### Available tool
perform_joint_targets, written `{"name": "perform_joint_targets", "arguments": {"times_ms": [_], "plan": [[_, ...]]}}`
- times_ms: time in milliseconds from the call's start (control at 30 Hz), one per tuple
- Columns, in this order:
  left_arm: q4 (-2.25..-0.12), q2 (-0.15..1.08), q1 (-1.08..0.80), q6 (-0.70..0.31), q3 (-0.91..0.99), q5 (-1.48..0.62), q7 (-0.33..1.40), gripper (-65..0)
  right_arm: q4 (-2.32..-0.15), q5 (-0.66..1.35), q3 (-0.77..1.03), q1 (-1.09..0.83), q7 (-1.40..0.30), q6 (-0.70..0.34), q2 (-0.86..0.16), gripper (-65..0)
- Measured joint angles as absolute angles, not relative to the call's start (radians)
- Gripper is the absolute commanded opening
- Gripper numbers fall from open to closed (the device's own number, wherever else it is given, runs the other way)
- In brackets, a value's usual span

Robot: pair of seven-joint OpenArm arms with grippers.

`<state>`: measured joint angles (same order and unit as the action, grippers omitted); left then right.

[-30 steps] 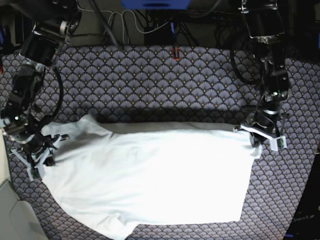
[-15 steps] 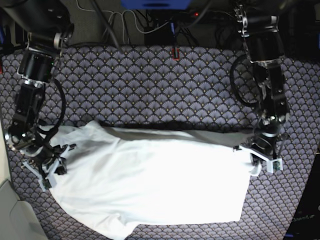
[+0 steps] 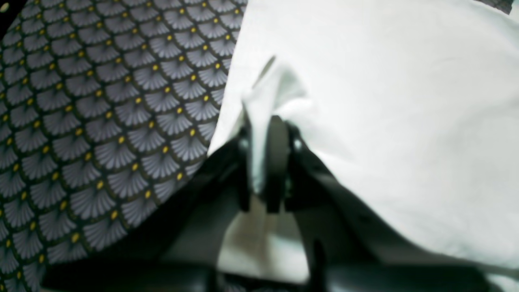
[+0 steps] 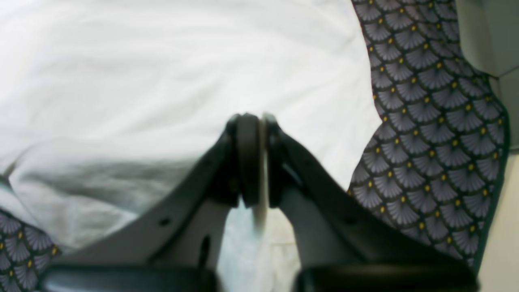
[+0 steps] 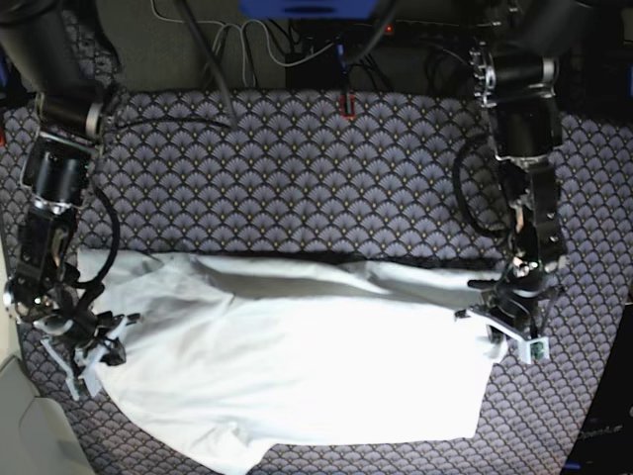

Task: Fold the T-shirt properly
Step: 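Lower the folded shoulder edge onto the shirt body and release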

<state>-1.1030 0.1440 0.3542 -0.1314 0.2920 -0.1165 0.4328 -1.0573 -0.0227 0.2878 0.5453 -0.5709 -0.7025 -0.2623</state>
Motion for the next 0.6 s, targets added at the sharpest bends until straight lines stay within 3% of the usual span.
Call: {"name": "perform_joint_targets", "arguments": {"times_ms": [600], "plan": [[-1.061, 0.136, 0.397, -0.131, 0.292, -0.116, 0.424, -64.6, -0.977, -0.022, 0.252, 0.603, -0.538, -0.702, -0.279, -62.5]]}}
